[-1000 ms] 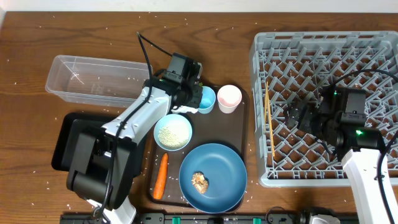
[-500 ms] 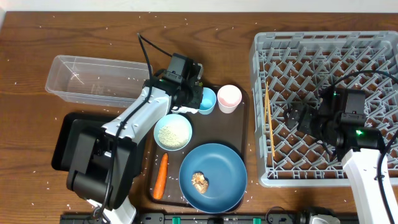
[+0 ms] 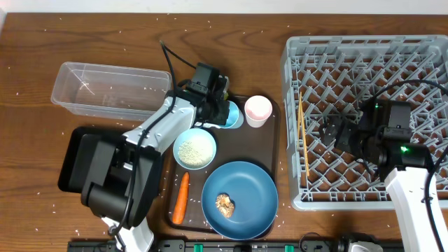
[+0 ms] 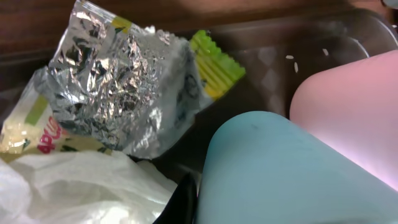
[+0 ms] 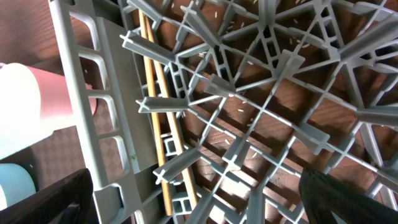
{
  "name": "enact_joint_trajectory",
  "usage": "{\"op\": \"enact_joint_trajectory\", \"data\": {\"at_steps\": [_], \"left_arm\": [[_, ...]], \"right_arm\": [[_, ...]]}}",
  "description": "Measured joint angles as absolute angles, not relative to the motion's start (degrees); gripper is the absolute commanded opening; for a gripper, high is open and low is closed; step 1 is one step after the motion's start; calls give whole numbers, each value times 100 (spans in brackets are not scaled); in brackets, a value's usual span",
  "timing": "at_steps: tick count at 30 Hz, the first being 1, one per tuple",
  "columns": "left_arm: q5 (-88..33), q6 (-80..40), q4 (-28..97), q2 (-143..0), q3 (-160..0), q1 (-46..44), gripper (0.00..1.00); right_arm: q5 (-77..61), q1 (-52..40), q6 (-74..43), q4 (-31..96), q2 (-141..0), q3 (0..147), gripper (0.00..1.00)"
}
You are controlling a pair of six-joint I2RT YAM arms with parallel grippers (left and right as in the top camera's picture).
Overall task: Sort waste into correct bins and load items into the dishwasher rack
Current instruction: 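Reach the left gripper to the blue cup and grasp it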
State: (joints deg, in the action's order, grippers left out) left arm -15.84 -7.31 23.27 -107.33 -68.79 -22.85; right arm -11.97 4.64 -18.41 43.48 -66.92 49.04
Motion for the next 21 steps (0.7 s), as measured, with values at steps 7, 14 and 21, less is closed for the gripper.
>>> {"op": "enact_joint_trajectory", "data": {"at_steps": [7,14,21], "left_arm": [[-1616,-801,2936,-9924,-6879,-2285,6],[-2644,-701,3334,-8493,-6893,-2082,6],[-4733,-510,3157,-7894,-6899,-1918,6]], "right_arm": [[-1278,464,-1647,4346,-6692,4904,98],[-3345,467,-698,3688,-6576,4904,91],[-6842,460,-344,1712,-6156,4915,91]]}}
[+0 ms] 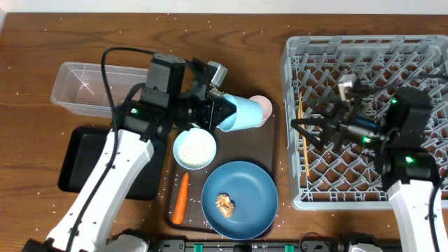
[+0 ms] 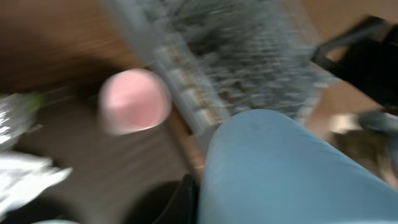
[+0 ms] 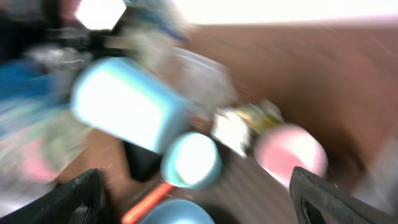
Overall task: Sort waste into correct bins and load items into the dishwasher rack
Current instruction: 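Reach the left gripper to the blue cup and grasp it, then hand the blue cup from the left gripper to the right gripper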
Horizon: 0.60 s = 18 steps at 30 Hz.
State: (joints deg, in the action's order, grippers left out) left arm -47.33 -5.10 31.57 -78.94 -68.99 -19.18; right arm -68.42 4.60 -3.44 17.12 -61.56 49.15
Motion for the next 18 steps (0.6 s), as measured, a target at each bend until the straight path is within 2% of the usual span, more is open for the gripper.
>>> {"op": "enact_joint_trajectory", "data": {"at_steps": [6,13,18], "left_arm": [[-6316,-471,2692,-7784,-6904,-1916,6],[-7271,-502,2521,-7784,-6904,-1916,6],[-7564,-582,2477,-7784,-6904,-1918,6]], "right_arm": [[-7922,97,-851,493,-5951,4934,93],[-8003,-569,-1050,355,-5959,4934,94],[-7808,-891,-1111,311,-5961,4934,87]]}}
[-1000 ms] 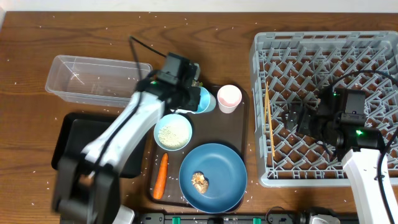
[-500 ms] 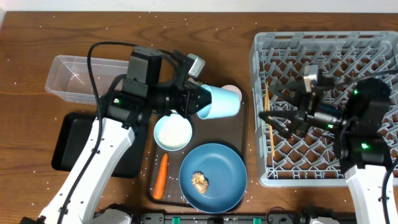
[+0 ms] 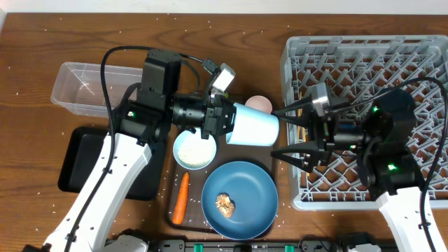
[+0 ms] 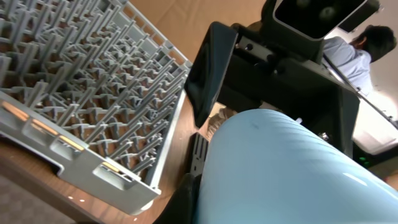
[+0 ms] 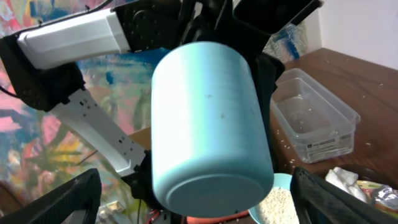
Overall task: Sort waste into correct bins and load items into the dishwasher rack
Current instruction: 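Hand the blue cup from the left gripper to the right gripper, then place the blue cup upside down in the rack with right gripper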
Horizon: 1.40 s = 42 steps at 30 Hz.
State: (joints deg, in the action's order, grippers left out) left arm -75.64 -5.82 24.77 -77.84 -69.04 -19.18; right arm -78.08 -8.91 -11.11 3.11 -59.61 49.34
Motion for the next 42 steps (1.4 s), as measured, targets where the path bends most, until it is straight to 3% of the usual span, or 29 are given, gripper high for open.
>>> {"op": "enact_joint_trajectory", "data": {"at_steps": [2,9,11,12,13,15,18,23,32,42], "left_arm": [[-7618,-600,2434,-7784,-6904,-1925,6],[-7666,-602,2408,-7784,-6904,-1997,6],[-7677,-598,2390,-7784,-6904,-1990,6],[-7675,-598,2390,-7784,-6904,-1984,9],[-7664,-598,2383,-7784,-6904,-1979,27],[-7590,-600,2346,-7784,-6906,-1990,42],[-7343,-600,2340,-7784,-6906,-1999,63],[-6545,-631,2425,-7784,-6908,-1881,81],[-5317,-620,2954,-7784,-6910,-1188,83],[-5033,-617,3240,-7784,-6910,-910,84]], "right_arm": [[-7642,-998,-1122,279,-5961,4934,81],[-7343,-1240,-1168,-174,-5961,4936,44],[-7290,-1258,-1225,-172,-5961,4939,38],[-7269,-1262,-1227,-165,-5961,4939,36],[-7260,-1262,-1234,-176,-5961,4939,35],[-7240,-1269,-1243,-172,-5961,4939,32],[-7238,-1267,-1243,-152,-5961,4939,31],[-7172,-1166,-1240,89,-5961,4939,31],[-6027,-97,-1271,1525,-5697,4943,33],[-1984,1138,-1522,4875,-5207,5763,37]]}}
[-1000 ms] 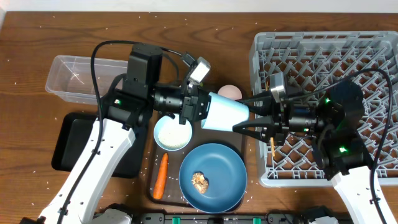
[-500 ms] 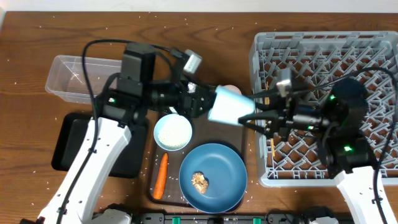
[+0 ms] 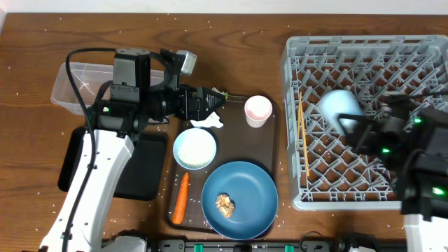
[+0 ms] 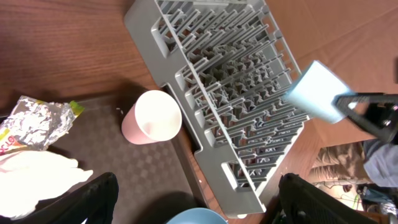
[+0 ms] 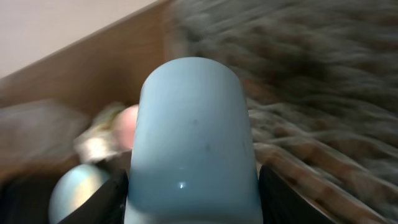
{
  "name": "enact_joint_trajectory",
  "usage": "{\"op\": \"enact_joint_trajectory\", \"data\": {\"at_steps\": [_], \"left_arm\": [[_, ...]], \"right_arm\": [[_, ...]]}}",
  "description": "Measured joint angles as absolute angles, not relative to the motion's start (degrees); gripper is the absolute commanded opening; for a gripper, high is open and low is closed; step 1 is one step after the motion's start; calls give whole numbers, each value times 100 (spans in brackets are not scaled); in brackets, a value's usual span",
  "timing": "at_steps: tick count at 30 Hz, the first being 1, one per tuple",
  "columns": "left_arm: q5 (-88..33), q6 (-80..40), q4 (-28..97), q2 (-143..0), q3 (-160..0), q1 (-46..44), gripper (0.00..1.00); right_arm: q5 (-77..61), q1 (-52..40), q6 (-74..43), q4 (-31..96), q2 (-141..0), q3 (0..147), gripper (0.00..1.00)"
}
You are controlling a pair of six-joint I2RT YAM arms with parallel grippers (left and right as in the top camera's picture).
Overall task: Sort waste into correct bins and load items into the dishwasher rack
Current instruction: 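Place the blue cup upside down in the rack with right gripper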
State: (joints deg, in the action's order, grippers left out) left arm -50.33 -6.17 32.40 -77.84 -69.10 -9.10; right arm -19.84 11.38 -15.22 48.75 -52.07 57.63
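Note:
A light blue cup (image 3: 340,108) hangs over the left part of the grey dishwasher rack (image 3: 420,52), and my right gripper (image 5: 194,202) is shut on it; the right wrist view is blurred. The same cup (image 4: 316,99) shows above the rack (image 4: 205,37) in the left wrist view. My left gripper (image 3: 212,100) stands open and empty over the far left of the brown tray (image 3: 271,150). A pink cup (image 3: 257,110) stands upright on the tray. A foil wrapper (image 4: 37,119) and white tissue (image 4: 34,177) lie beside it.
A bowl of rice (image 3: 194,148), a carrot (image 3: 181,197) and a blue plate (image 3: 245,203) with a food scrap sit on the tray. Chopsticks (image 3: 303,136) lie in the rack's left column. A clear bin (image 3: 105,87) and a black bin (image 3: 73,164) stand at the left.
The blue cup has passed from my left gripper to my right. The right gripper now holds it over the rack. The left gripper is open and has drawn back to the tray's far left.
My left gripper was shut on the blue cup standing on the tray while the right hung over the rack. Then the cup was lifted and tilted toward the right. Then it lay level between the open right fingers. Now the right gripper holds it over the rack.

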Motion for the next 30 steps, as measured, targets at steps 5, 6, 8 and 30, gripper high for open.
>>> {"op": "enact_joint_trajectory", "data": {"at_steps": [5,6,8,30], "left_arm": [[-4936,-617,3260,-7784,-6910,-910,84],[-4928,-617,3260,-7784,-6910,-910,83],[-4912,-617,3275,-7784,-6910,-910,83],[-4257,-572,3450,-7784,-6910,-1072,83]], "right_arm": [[-440,1824,-1682,5599,-5218,6316,37],[-276,1970,-1710,5728,-5260,6331,37],[-32,2252,-1752,6007,-5415,6333,37],[-652,3400,-1723,6532,-7800,6414,86]]}}
